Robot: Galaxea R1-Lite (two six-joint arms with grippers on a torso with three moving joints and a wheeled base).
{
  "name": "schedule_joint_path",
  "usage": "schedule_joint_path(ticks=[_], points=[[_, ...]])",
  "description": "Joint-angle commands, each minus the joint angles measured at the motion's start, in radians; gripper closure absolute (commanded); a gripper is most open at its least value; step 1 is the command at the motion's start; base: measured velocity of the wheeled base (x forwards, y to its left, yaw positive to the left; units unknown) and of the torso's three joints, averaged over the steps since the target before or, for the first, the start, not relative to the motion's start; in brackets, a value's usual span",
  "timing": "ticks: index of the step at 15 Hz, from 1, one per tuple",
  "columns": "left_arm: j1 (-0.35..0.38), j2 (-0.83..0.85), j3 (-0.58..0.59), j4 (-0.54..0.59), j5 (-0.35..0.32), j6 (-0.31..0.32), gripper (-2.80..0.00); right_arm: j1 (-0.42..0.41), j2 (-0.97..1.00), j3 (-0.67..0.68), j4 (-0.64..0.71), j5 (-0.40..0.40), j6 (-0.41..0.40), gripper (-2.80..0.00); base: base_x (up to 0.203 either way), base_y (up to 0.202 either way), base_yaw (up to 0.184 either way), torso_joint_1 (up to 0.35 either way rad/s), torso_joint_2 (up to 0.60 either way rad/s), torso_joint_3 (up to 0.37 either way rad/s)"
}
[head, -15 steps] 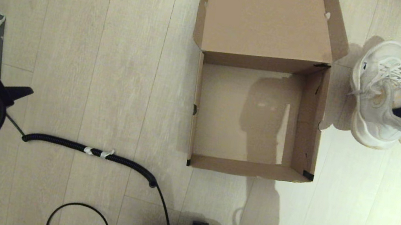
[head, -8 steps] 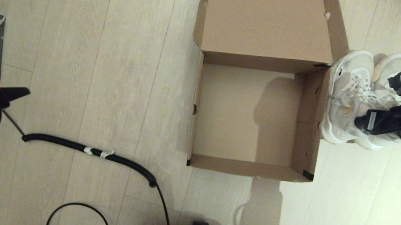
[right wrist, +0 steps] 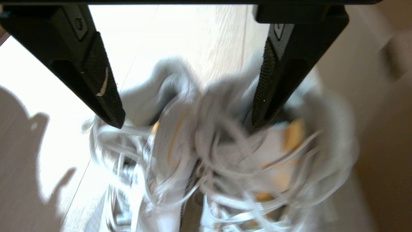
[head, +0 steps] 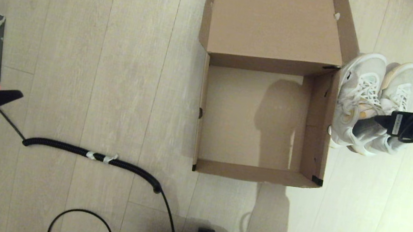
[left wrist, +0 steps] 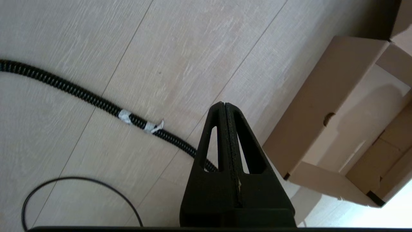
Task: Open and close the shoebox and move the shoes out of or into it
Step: Put the shoes out of the shoe box, then put the shoes into the shoe box
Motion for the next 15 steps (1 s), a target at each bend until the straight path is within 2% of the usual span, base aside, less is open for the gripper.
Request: schedule_joint_path(ticks=[1,4,6,8,11,15], points=[[0.000,-0.045,0.000,0.020,-0.001,-0.003,0.00,0.008,-0.119,0.066,0.000,0.008,0.000,-2.80,0.000,0.000,0.000,0.000,0.00,0.000],[0.000,-0.098,0.040,0.067,-0.001,-0.003,0.00,0.012,-0.204,0.216,-0.015,0.017,0.017,-2.80,0.000,0.000,0.000,0.000,0.00,0.000],[0.000,-0.127,0.073,0.069,-0.001,-0.003,0.00,0.009,-0.169,0.255,-0.088,0.021,0.035,-2.80,0.000,0.000,0.000,0.000,0.00,0.000],[0.000,-0.118,0.091,0.066,-0.005,-0.003,0.00,0.006,-0.073,0.268,-0.226,0.023,0.042,-2.80,0.000,0.000,0.000,0.000,0.00,0.000],[0.000,-0.058,0.093,0.055,-0.008,-0.007,0.00,0.002,0.059,0.225,-0.371,0.042,0.035,-2.80,0.000,0.000,0.000,0.000,0.00,0.000],[-0.001,-0.005,0.098,0.000,-0.010,-0.009,0.00,-0.016,0.156,0.114,-0.384,0.071,0.031,-2.80,0.000,0.000,0.000,0.000,0.00,0.000]])
